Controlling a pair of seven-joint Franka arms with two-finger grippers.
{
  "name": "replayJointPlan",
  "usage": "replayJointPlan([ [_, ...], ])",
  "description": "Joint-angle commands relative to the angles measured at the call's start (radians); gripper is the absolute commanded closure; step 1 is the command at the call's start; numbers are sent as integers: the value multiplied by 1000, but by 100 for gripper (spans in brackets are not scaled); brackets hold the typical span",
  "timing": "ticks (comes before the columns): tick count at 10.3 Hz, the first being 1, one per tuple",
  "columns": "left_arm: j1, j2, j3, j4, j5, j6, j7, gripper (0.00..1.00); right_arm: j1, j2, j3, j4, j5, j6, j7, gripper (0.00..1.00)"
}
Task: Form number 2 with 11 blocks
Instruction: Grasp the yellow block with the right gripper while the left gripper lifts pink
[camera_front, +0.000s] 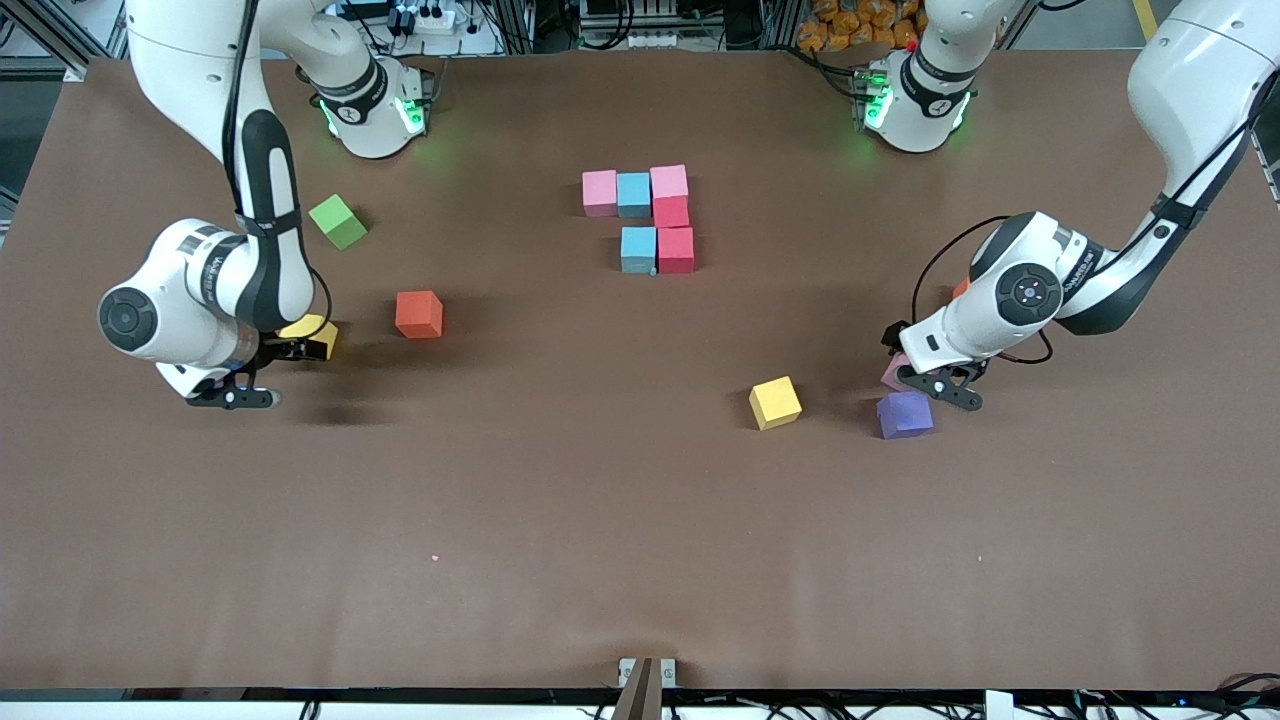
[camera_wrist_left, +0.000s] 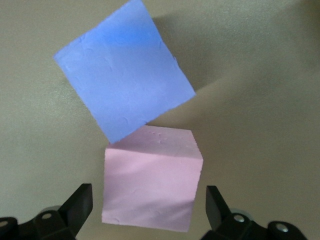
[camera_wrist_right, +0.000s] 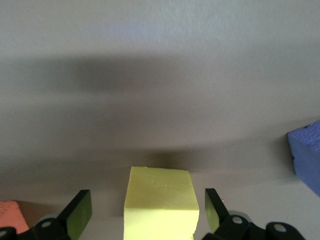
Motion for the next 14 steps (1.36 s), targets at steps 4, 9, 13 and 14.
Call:
replayJointPlan([
  [4,-35,30,11,16,50,26,-72,0,-9,-8,27,-82,17,63,3,0],
  [9,-87,24,59,18,102,26,-137,2,-31,-8,42,-85,28,66,3,0],
  [13,-26,-15,28,19,87,21,-54,83,-31,-19,41,-85,28,59,-58,63],
  [14,-24,-34,7,19,70,11,-63,88,-31,-36,41,-84,30,54,-114,72],
])
